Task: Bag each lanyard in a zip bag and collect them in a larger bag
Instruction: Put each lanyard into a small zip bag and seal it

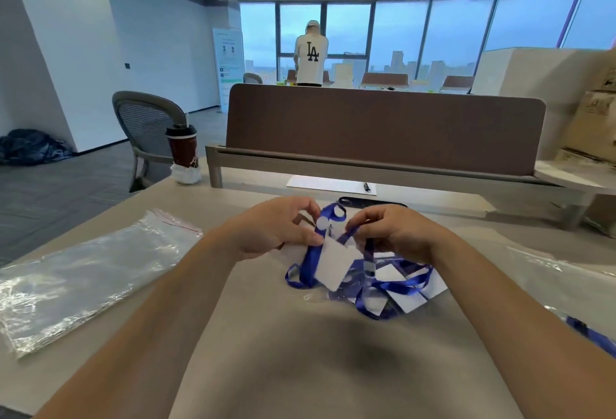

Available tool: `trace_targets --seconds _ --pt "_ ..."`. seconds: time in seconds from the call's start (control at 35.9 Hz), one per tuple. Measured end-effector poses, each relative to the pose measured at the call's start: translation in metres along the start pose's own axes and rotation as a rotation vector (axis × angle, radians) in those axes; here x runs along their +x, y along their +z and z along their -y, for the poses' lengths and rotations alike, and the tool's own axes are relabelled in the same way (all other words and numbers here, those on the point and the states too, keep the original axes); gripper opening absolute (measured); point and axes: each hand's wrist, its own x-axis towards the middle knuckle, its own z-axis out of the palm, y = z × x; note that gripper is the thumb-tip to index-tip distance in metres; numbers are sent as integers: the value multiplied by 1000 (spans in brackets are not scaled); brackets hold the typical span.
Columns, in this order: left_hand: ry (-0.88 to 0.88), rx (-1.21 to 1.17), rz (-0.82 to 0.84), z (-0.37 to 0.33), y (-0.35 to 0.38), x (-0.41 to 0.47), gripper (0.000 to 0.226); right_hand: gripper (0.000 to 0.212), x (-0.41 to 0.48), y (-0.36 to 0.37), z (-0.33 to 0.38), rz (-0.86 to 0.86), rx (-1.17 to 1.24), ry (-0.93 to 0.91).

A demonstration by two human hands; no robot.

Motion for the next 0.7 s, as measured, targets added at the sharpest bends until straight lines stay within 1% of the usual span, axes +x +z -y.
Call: trace_targets --seconds 0.06,0.11,0.19,0.31,0.33,0.39,0.45,0.56,0.61,0.7 --pt "1 153 17 2 10 3 27 14 0 -2 4 -27 -28 -16" --pt "-5 229 -2 7 20 10 30 11 0 -2 8 -90 -70 -46" --pt "-6 237 -90 18 32 18 29 8 3 2 12 -176 -171 -87" --pt "-16 198 -242 31 40 27 24 9 4 12 14 -203 -256 -106" --pt "-25 178 -285 34 41 29 23 10 3 14 15 -212 -241 -111" --pt "-40 110 -380 39 42 32 22 9 0 19 15 -223 -136 -113" --pt "-54 40 -474 41 41 35 21 10 -2 25 13 -194 -18 -78" --pt "-100 -99 -623 45 31 38 15 10 -3 42 4 -71 105 38" --pt "-103 -161 -663 46 26 38 13 12 -3 50 -1 -6 171 97" --pt "-97 -293 -669 43 22 37 15 15 0 57 -9 81 233 151"
